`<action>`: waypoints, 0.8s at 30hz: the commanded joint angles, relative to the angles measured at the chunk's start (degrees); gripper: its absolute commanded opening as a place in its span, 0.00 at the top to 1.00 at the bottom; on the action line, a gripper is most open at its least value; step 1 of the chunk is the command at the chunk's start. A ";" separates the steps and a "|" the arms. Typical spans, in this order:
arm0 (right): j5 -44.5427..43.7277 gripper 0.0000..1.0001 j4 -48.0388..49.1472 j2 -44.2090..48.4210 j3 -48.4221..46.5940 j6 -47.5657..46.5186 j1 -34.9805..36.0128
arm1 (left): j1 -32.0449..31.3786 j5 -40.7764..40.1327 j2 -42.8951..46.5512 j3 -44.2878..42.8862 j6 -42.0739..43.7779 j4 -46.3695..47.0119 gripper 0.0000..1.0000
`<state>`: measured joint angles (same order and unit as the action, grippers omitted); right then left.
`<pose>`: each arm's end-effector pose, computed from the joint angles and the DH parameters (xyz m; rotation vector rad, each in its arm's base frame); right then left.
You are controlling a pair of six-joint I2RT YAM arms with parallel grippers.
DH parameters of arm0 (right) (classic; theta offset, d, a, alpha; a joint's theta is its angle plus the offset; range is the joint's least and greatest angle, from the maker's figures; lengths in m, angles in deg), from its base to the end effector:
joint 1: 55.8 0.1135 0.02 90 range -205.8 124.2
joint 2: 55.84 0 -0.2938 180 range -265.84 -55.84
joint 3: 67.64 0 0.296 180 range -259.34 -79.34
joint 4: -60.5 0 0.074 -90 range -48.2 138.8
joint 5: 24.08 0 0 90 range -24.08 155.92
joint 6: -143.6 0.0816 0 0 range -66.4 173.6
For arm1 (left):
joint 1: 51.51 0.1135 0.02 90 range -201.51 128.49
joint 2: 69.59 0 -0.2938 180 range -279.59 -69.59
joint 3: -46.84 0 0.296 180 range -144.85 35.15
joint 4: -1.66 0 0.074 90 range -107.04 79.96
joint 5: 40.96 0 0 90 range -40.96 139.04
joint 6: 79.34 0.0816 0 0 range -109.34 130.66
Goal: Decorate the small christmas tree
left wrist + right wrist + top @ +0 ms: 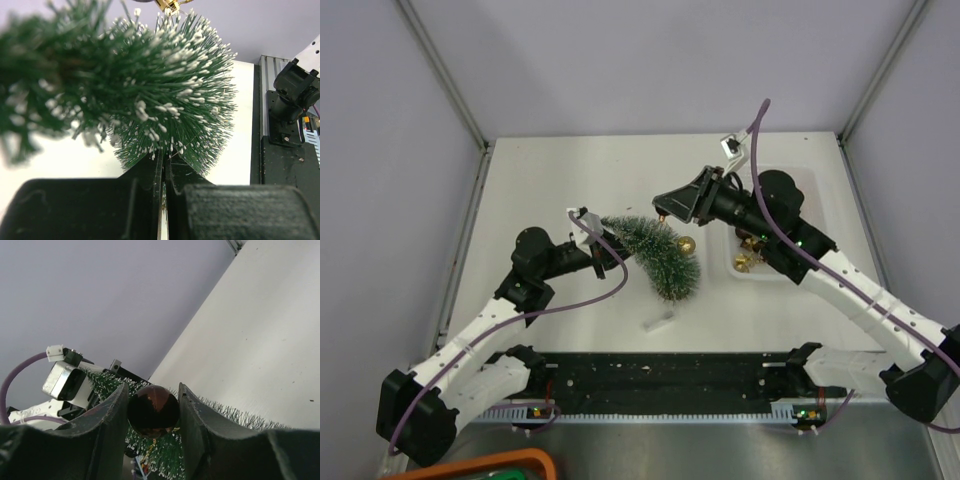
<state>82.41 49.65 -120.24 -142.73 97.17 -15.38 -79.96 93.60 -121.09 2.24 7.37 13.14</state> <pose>0.2409 0.2356 0.4329 -0.2025 1.7378 1.3418 0.2037 -0.1755 0.3184 0.9536 1.2881 -1.0113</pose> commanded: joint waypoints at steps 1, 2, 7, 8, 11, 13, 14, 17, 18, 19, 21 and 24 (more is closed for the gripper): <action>-1.46 0.85 1.44 -0.90 -2.17 -1.73 0.80 | -0.03 1.59 0.09 -1.90 -0.49 -1.21 1.00; -1.90 0.85 1.36 -0.90 -2.00 -2.00 0.80 | 0.06 1.67 0.00 -1.99 -0.58 -1.21 1.00; -5.32 0.87 0.83 -1.52 -1.12 -4.37 0.80 | -0.03 1.76 -0.17 -2.34 -0.75 -1.12 1.00; -6.11 0.88 0.83 -1.52 -0.85 -4.72 0.80 | -0.03 1.68 -0.17 -2.43 -0.67 -1.12 1.00; -7.70 0.89 1.09 -1.95 0.11 -6.04 0.80 | -0.03 1.85 -0.26 -2.60 -0.75 -1.21 1.00; -7.79 0.89 1.62 -2.31 0.64 -6.39 0.80 | -0.03 1.76 -0.35 -2.78 -0.75 -1.38 1.00; -7.79 0.89 2.05 -2.48 1.25 -6.39 0.80 | 0.06 1.76 -0.44 -2.86 -0.75 -1.38 1.00; -8.31 0.90 2.85 -2.75 2.05 -6.57 0.80 | -0.03 1.94 -0.70 -2.95 -0.67 -1.29 1.00; -8.40 0.90 3.11 -2.83 2.22 -6.66 0.80 | 0.06 1.94 -0.70 -2.95 -0.67 -1.21 1.00; -8.41 0.90 3.55 -3.01 2.22 -6.83 0.80 | -0.03 1.94 -0.79 -3.04 -0.67 -1.21 1.00; -8.06 0.91 4.43 -3.62 2.31 -6.74 0.80 | -0.03 2.03 -0.88 -3.13 -0.67 -1.12 1.00; -7.00 0.92 5.66 -4.94 2.66 -6.13 0.80 | 0.06 1.94 -0.88 -3.04 -0.58 -1.03 1.00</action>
<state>74.98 50.35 -123.89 -140.07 91.62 -15.38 -79.96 94.47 -121.64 1.08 7.35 12.20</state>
